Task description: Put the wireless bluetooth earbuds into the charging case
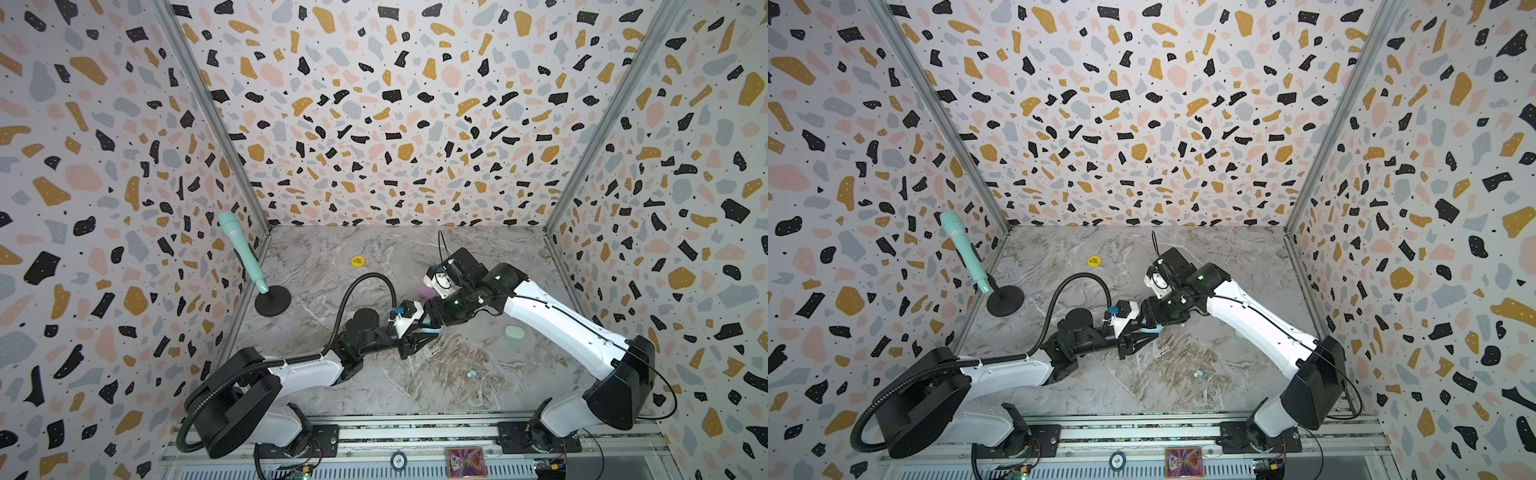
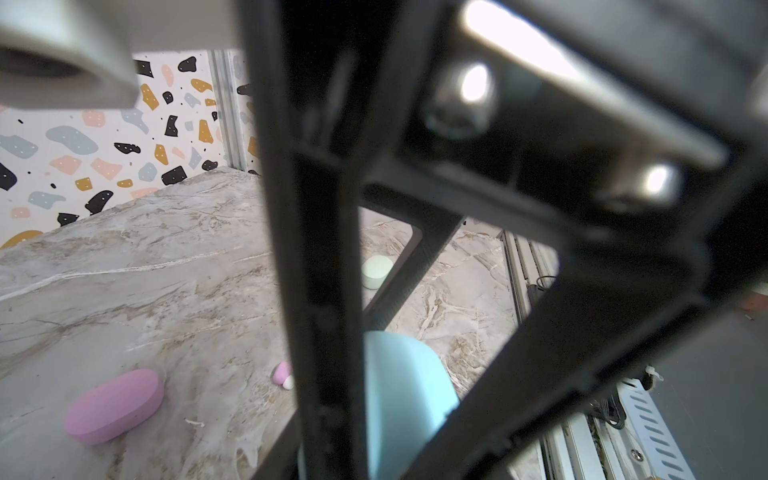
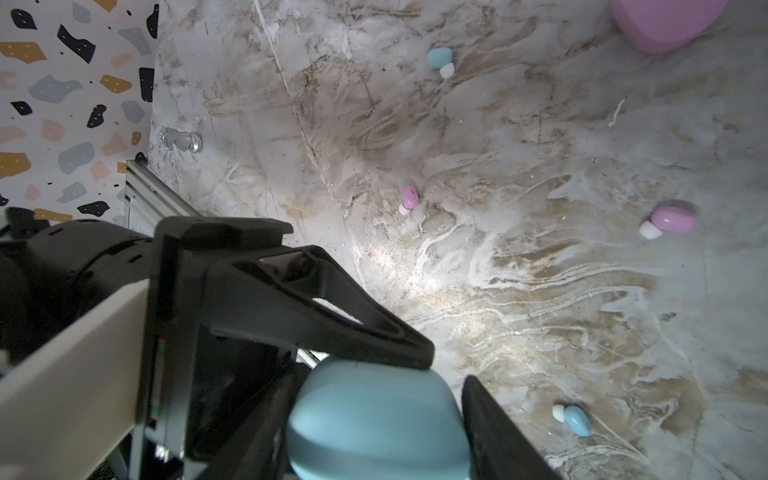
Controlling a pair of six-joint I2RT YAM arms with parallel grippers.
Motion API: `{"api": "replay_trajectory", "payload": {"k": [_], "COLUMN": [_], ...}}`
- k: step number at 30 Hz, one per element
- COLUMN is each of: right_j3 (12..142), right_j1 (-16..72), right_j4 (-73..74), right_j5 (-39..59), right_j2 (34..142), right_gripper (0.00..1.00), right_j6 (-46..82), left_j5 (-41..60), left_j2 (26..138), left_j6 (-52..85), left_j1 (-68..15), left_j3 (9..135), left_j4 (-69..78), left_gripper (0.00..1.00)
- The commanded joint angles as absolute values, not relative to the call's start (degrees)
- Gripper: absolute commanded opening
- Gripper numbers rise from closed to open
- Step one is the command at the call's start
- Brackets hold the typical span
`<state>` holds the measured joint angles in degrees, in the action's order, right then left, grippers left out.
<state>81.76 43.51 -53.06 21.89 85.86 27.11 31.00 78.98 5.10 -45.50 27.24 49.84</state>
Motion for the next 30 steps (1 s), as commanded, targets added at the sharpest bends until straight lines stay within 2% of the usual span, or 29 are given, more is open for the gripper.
{"api": "replay_trajectory", "payload": {"k": [1,5,17,25,30], "right_j3": [83.48,83.54,82.04,79.16,74.35], "right_j1": [43.51,42.91,37.58,36.25,41.29], "right_j4": [-53.09,-52.74,-54.86,-57.92,-55.07], "right_j5": [22.85,22.85,22.85,19.30,14.63], "right_j2": [85.44,84.84,80.53,75.33,69.81], "right_gripper": [0.65,0.72,0.82,0.92,0.99], "right_j6": [27.05,27.76,27.06,14.51,6.43], "left_j5": [32.61,32.72,33.81,36.23,36.88], "left_j2": [77.43,77.36,77.93,76.88,75.50], "left_j6": [4.31,4.25,5.08,6.65,7.07], "left_j1": [-45.88,-45.87,-45.88,-45.84,-45.84], "left_j3": [26.98,26.94,26.72,27.35,27.42], "left_j4": [53.88,53.71,53.62,51.22,49.37], "left_gripper": [0.35,0.34,0.32,0.31,0.29]}}
